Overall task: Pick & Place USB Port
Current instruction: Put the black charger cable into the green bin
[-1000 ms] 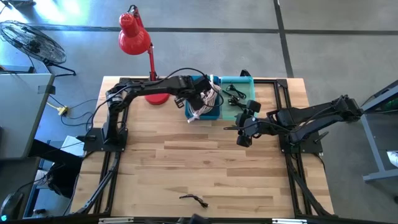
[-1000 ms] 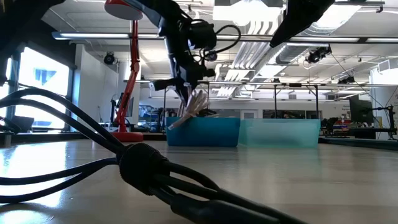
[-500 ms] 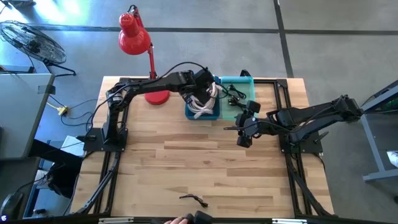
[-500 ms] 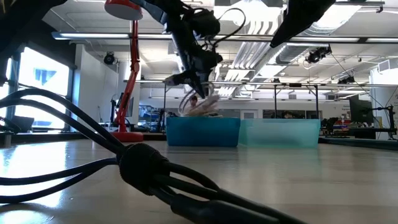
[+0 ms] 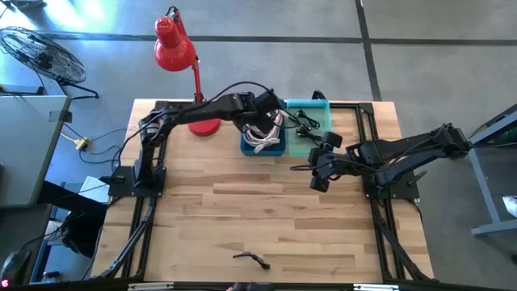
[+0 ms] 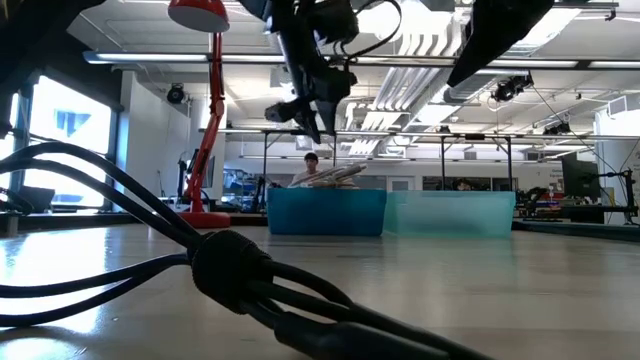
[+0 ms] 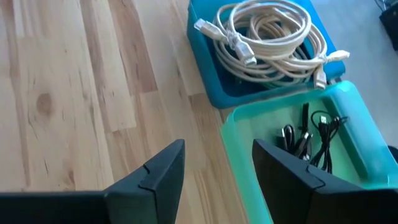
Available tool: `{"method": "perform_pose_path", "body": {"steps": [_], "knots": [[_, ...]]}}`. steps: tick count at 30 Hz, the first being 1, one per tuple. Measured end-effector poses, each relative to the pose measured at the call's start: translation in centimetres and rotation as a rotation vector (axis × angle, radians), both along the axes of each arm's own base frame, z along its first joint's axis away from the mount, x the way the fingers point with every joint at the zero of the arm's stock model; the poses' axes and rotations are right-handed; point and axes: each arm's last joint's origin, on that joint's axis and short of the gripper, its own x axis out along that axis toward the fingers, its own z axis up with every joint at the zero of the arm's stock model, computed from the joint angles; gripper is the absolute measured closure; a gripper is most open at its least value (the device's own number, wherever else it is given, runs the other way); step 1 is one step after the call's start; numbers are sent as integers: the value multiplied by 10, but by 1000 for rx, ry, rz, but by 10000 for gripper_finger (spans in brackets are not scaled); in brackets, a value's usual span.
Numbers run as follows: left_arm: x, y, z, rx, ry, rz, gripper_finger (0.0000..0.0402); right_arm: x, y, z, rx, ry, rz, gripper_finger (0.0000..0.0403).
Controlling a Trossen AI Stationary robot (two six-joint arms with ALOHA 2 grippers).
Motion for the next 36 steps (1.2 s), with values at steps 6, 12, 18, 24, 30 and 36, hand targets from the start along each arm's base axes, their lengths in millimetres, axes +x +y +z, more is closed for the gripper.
{"method": "perform_pose_path", "body": {"steps": [6,12,18,24,30,36], "knots": [[-7,-42,17,15,85,118,230,-1,0,-1,4,12,-4,222],[-26,-103,39,-303,120,124,228,-1,0,-1,4,12,-5,222],[-37,-157,47,-775,184,71,228,-1,0,-1,19,9,-7,222],[-31,-212,47,-881,126,24,228,-1,2,-1,74,7,5,222],[-33,-260,47,-838,7,94,228,-1,3,-2,122,9,19,222],[-46,-302,48,-863,-89,234,228,-1,8,-2,182,0,16,222]]}}
